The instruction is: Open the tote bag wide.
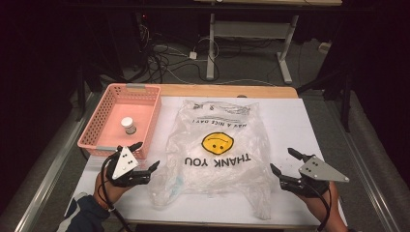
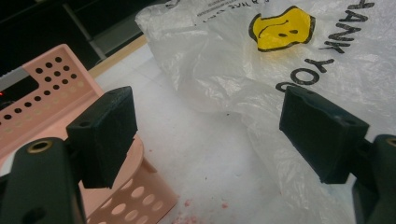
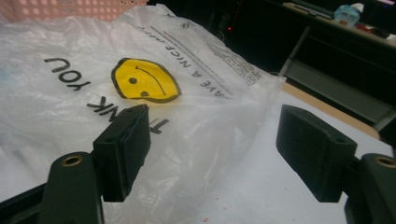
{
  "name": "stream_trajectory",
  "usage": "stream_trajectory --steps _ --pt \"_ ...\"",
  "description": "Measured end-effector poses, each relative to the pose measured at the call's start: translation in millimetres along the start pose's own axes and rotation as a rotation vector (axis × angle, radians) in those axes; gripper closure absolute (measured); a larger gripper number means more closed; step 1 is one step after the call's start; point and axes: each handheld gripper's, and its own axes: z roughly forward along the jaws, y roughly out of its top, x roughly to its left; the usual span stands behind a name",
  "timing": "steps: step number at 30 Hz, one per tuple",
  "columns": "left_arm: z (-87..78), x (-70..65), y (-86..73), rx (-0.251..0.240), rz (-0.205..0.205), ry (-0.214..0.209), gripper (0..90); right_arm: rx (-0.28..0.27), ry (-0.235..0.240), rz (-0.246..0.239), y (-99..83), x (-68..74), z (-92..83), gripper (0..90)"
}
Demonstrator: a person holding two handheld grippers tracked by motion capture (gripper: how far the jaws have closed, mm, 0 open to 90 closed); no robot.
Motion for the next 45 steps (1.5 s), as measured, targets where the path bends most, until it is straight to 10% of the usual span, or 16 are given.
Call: stream_trajectory --steps 14,22,37,45 --pt "0.6 1.0 -6.0 0.05 0.017 0.013 18.7 0.079 0.057 -0.012 -4.4 -8.5 16.7 43.1" --pt "-0.1 0.6 -5.8 0.051 0.028 0.02 18.7 0.079 0.045 0.035 10.1 -39.9 45.4 39.9" --pt "-6.3 -0.8 -13.3 0.072 0.019 0.037 18.7 0.208 -0.023 0.136 41.9 -110.2 151.3 47.9" --pt "-3.4 -3.0 -14.0 0.077 0.029 0.009 18.7 0.387 -0.004 0.184 20.8 -115.6 213.9 46.2"
